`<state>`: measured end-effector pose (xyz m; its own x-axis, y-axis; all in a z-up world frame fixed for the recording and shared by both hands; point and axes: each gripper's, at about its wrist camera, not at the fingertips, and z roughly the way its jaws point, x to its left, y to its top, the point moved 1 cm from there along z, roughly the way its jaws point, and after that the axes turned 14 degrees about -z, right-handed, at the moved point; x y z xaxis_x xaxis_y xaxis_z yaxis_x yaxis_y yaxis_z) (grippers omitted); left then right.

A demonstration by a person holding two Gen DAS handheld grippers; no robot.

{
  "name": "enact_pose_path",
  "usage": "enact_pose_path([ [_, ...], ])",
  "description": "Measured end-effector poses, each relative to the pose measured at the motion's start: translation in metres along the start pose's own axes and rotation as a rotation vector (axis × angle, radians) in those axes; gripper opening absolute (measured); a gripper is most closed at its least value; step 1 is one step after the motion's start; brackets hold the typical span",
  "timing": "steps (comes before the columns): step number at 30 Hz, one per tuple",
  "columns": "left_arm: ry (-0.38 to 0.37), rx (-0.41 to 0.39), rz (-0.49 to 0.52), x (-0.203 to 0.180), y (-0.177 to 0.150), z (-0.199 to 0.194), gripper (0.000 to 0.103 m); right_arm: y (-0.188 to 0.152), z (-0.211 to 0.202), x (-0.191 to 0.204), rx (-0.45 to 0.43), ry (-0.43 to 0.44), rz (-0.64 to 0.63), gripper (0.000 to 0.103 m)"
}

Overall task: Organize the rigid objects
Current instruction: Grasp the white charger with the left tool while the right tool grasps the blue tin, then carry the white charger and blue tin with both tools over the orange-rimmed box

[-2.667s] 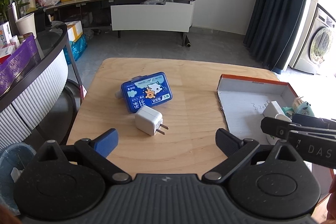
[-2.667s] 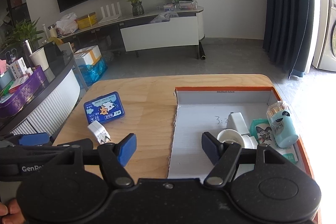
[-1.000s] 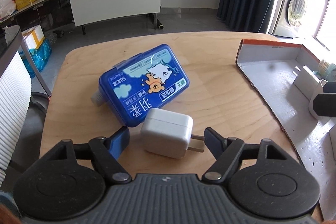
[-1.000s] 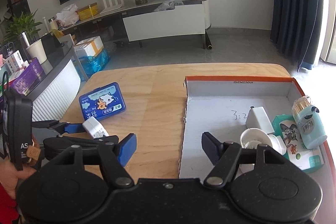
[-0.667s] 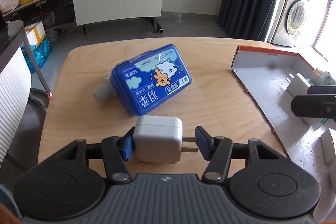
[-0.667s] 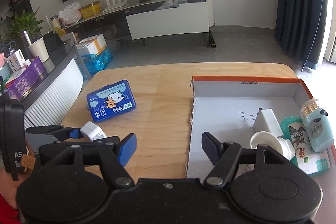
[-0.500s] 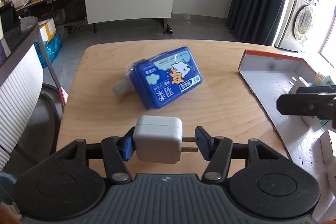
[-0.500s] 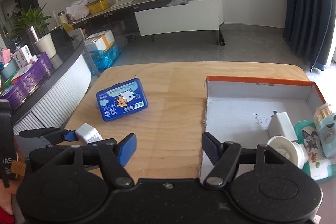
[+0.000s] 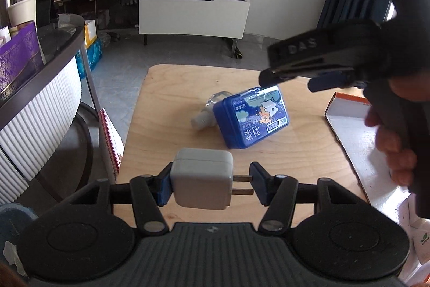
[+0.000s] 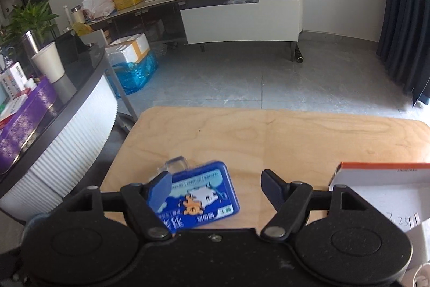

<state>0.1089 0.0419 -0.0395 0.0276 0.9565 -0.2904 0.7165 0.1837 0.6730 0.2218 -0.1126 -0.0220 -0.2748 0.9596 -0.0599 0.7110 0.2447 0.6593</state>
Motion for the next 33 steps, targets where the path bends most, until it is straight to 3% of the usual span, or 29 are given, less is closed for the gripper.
enact_pose_path([
  [6,0.023,-0.002,-0.006,0.008,0.001,0.002,0.059,0.007,0.039,0.014,0.093,-0.036,-0.050,0.088],
  [9,0.034,-0.012,-0.013,0.012,0.002,0.001,0.059,-0.011,0.035,0.015,0.147,-0.030,-0.129,0.088],
  [12,0.028,-0.010,-0.028,0.013,0.002,0.001,0.059,-0.035,0.013,0.008,0.133,-0.081,-0.177,0.088],
  [14,0.022,-0.013,-0.029,0.011,0.003,0.000,0.059,-0.048,-0.004,-0.002,0.099,-0.098,-0.148,0.089],
  [17,0.016,-0.014,-0.025,0.008,0.002,0.001,0.059,-0.061,-0.019,-0.016,0.082,-0.058,-0.016,0.090],
  [20,0.014,-0.005,-0.018,0.007,-0.001,0.002,0.059,-0.068,-0.034,-0.022,0.067,-0.123,0.125,0.092],
  [21,0.013,-0.001,-0.016,0.007,0.000,0.003,0.059,-0.072,-0.037,-0.023,0.064,-0.108,0.169,0.092],
  [22,0.012,0.000,-0.014,0.007,-0.001,0.003,0.059,-0.074,-0.037,-0.023,0.079,-0.071,0.176,0.092],
  [26,0.008,-0.001,0.001,0.004,-0.004,0.001,0.059,-0.080,-0.026,-0.016,0.138,-0.062,0.135,0.092],
  [30,0.015,0.007,0.003,0.002,-0.006,0.002,0.059,-0.083,-0.022,-0.014,0.107,-0.032,0.115,0.093],
  [33,0.021,0.005,0.007,0.001,-0.006,0.001,0.059,-0.085,-0.008,-0.011,0.172,0.015,0.092,0.093],
])
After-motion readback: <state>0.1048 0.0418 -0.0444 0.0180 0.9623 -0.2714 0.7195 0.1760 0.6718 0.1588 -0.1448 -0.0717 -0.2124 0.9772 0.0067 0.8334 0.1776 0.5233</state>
